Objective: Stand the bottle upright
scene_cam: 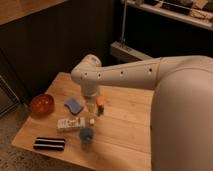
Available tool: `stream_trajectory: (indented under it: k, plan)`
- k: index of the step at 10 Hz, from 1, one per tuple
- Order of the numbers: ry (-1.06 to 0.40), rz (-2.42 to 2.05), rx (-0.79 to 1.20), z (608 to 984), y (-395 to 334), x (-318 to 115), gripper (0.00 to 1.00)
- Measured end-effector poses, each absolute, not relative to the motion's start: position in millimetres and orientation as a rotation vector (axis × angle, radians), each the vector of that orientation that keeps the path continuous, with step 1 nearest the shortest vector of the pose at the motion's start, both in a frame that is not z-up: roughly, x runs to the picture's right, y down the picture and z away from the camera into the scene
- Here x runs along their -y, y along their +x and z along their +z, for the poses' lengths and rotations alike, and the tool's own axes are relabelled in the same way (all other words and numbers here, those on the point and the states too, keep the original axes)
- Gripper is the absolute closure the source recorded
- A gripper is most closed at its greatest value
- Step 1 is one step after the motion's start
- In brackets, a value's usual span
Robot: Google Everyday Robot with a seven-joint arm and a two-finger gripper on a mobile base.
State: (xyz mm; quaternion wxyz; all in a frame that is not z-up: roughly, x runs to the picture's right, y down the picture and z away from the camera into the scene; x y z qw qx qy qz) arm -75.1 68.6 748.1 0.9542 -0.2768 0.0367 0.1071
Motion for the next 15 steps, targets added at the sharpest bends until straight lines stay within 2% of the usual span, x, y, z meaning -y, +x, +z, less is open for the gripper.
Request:
stream_trajectory:
  k: [7, 15]
  plan:
    - [-0.534, -0.098, -0.017, 751.9, -69.7, -94.6, 0.35]
    - [-0.564, -0.045, 0.048, 801.4, -64.8, -147.7, 0.35]
